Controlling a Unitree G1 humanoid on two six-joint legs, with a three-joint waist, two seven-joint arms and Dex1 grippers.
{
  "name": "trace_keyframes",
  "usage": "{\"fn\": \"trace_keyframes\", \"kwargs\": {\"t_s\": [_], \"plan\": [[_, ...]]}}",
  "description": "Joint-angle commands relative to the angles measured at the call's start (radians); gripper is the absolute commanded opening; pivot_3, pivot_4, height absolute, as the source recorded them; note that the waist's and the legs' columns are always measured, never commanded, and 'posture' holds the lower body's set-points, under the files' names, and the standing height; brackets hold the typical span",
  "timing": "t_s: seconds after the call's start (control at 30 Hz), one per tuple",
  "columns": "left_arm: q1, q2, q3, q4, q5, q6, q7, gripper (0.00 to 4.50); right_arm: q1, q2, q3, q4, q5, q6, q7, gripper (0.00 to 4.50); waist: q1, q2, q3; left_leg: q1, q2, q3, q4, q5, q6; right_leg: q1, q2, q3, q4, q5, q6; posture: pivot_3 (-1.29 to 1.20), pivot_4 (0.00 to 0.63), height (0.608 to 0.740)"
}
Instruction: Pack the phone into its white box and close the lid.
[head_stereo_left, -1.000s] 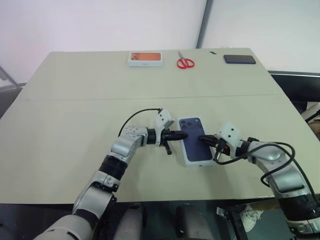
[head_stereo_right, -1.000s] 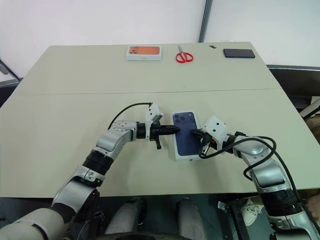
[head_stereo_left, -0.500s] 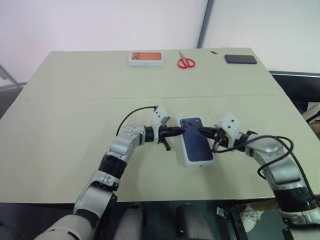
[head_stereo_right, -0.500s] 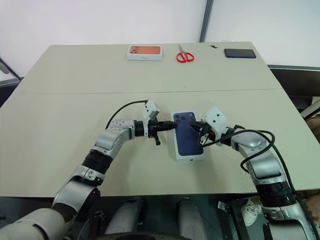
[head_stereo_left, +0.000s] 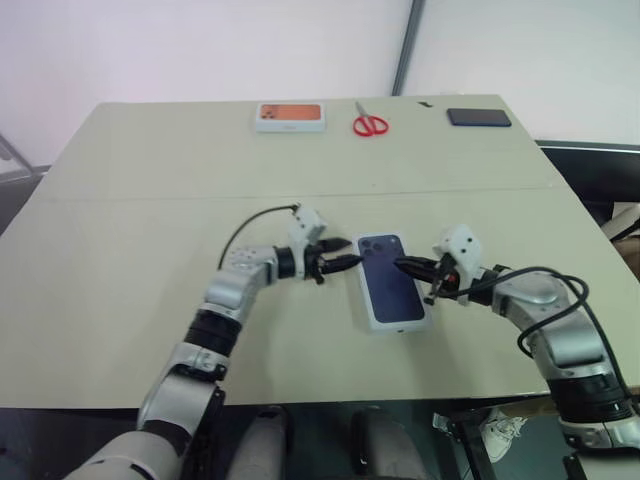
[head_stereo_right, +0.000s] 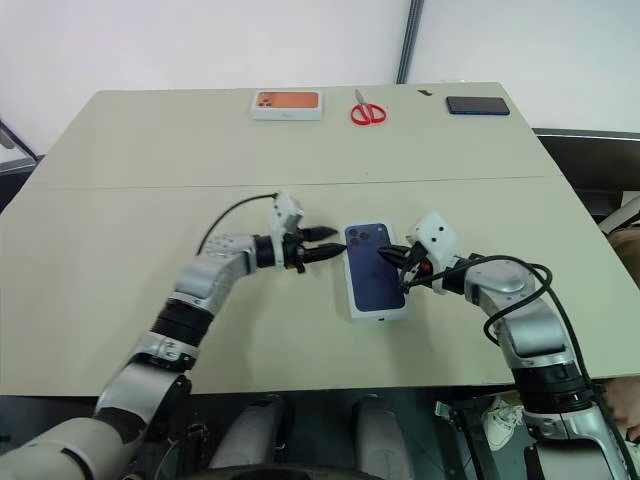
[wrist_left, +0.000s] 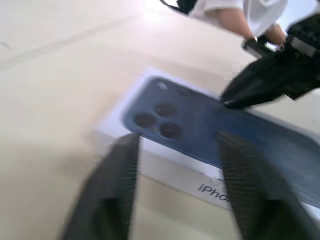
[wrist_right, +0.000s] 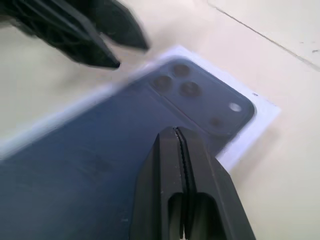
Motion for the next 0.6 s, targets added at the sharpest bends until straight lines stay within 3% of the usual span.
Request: {"fn": "trace_keyframes", "kwargs": {"t_s": [0.03,0.07,0.2,0.47,0.6], "plan": [[0.026,0.061,0.076,-0.121,-0.058,0.017,-0.012,4.31,-0.006,-0.004,-0.049,-0.087,0.071,0.002,0.026,1.89,0.002,0.000,0.000,0.000,0.000,0.000,0.000,0.000,0.000,0.000,0.000,0.000,0.000,0.000,0.000,0.00,0.150,0.740],[0.046,0.086,0.091,-0.154,-0.063,0.014,-0.011,4.50,0.000,-0.005,-0.055,-0.094,0.083,-0.001,0.032,2.43,0.003,0.000,0.000,0.000,0.000,0.000,0.000,0.000,0.000,0.000,0.000,0.000,0.000,0.000,0.000,0.00,0.150,0.740],[0.149,0.177,0.153,-0.256,-0.089,0.031,-0.005,4.50,0.040,-0.018,-0.074,-0.098,0.082,-0.053,0.056,4.40,0.004,0.000,0.000,0.000,0.000,0.000,0.000,0.000,0.000,0.000,-0.001,0.000,-0.001,0.000,0.000,0.00,0.150,0.740],[0.353,0.331,0.266,-0.345,-0.121,0.025,-0.004,4.50,0.077,-0.058,-0.141,-0.048,0.073,-0.139,0.087,4.47,0.005,0.001,0.000,0.000,0.002,0.000,-0.001,0.000,0.000,0.000,-0.001,0.001,-0.001,0.000,0.000,0.00,0.150,0.740],[0.493,0.399,0.356,-0.401,-0.146,0.015,-0.012,4.50,0.195,-0.106,-0.182,-0.054,0.042,-0.237,0.145,4.47,0.007,0.001,0.000,0.000,0.002,0.000,-0.002,-0.001,0.000,0.000,-0.003,0.000,-0.003,0.000,0.000,0.00,0.150,0.740]]}}
